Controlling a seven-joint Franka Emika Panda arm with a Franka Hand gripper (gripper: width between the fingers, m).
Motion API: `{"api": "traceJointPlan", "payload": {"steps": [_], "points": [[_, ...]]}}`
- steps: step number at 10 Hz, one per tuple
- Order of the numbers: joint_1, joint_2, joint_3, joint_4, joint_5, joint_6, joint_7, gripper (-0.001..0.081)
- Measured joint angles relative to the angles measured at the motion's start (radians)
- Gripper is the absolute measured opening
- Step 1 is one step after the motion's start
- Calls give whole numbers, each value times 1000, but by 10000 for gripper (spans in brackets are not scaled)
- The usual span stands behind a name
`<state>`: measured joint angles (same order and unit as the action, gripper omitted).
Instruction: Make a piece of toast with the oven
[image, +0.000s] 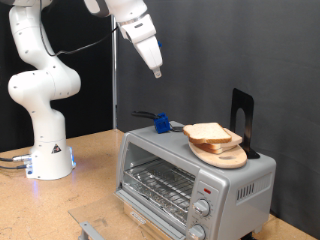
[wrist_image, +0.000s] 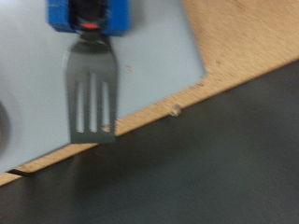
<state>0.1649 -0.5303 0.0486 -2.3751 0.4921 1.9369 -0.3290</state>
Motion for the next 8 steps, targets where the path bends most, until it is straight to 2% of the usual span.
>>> {"api": "traceJointPlan", "payload": {"steps": [3, 4, 6, 8], "points": [[0, -1, 54, -60, -91, 133, -12, 808], [0, -2, 61, -75, -90, 152, -12, 808], [6, -22, 66, -112, -12, 199, 0, 808], [2, -17, 71, -117, -41, 200, 10, 808]]}}
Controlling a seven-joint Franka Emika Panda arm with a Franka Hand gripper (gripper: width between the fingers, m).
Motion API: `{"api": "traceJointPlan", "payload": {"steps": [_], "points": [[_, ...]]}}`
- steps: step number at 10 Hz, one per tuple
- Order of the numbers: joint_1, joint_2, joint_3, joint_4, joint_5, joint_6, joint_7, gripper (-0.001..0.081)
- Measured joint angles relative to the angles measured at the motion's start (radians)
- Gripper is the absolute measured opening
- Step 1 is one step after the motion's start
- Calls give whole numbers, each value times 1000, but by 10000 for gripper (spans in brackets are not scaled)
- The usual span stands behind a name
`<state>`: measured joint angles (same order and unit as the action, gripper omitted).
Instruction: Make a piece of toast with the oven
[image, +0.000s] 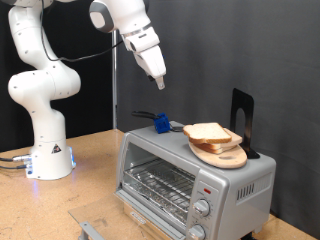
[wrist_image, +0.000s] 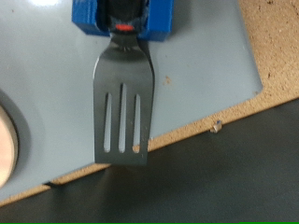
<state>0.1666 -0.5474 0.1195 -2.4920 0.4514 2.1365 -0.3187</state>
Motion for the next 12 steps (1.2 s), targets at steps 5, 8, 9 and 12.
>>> {"api": "traceJointPlan", "payload": {"steps": [5, 8, 9, 12], "points": [[-13, 28, 64, -108, -18, 172, 53, 808], [-12, 56, 92, -151, -9, 256, 53, 808], [-9, 70, 99, -161, -2, 292, 53, 808], [0, 115, 113, -178, 16, 356, 53, 808]]}}
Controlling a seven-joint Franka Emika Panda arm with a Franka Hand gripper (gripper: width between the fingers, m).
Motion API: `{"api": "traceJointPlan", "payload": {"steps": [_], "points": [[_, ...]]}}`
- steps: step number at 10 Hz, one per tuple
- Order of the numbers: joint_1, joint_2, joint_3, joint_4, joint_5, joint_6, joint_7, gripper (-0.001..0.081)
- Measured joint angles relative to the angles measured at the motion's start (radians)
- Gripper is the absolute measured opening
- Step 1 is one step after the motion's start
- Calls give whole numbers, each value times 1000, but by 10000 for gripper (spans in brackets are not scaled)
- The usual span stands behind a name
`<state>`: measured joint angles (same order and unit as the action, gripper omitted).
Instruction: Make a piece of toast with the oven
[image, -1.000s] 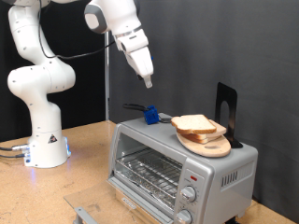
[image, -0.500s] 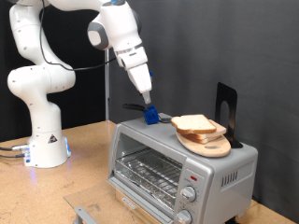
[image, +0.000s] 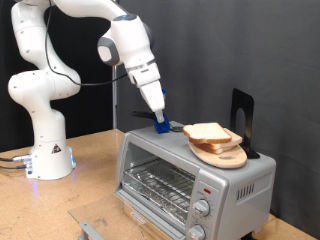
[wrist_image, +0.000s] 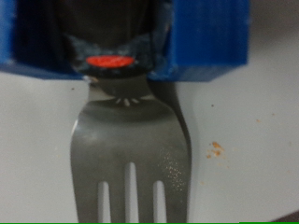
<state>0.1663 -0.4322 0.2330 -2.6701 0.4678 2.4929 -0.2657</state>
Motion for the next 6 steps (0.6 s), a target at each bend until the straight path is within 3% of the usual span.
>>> {"api": "traceJointPlan", "payload": {"steps": [6], "points": [[18, 57, 3, -3, 80, 44, -36, 808]]}}
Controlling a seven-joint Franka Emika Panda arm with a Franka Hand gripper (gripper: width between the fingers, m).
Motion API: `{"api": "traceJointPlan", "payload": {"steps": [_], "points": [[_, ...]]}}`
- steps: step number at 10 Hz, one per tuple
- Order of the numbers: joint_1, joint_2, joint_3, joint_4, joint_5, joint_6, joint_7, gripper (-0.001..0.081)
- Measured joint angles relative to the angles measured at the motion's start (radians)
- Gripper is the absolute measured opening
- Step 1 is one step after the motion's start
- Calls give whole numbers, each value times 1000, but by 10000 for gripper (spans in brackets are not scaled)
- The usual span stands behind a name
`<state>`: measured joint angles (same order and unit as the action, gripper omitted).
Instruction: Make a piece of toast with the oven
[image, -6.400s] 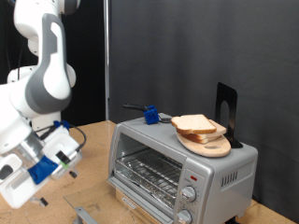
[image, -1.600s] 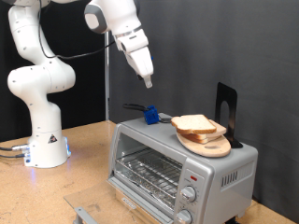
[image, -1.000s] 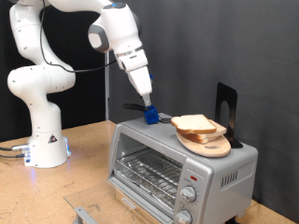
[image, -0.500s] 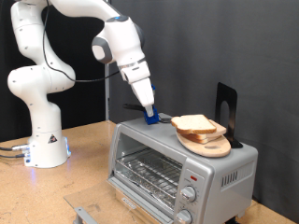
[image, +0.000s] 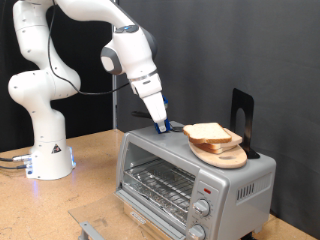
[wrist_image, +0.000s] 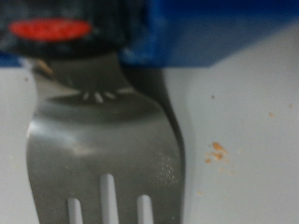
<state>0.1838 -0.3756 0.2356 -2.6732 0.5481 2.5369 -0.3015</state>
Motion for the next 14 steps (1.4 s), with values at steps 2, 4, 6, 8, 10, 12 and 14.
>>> {"api": "traceJointPlan", "payload": {"steps": [2, 4, 6, 8, 10, 12, 14], "points": [[4, 0, 0, 2, 15, 0, -10, 808], [4, 0, 0, 2, 15, 0, -10, 808], [4, 3, 0, 2, 15, 0, -10, 808], [4, 5, 1, 2, 15, 0, -10, 719], [4, 6, 4, 2, 15, 0, -10, 403], [4, 6, 7, 2, 15, 0, -10, 390], [5, 4, 8, 4, 23, -6, -12, 390]]}}
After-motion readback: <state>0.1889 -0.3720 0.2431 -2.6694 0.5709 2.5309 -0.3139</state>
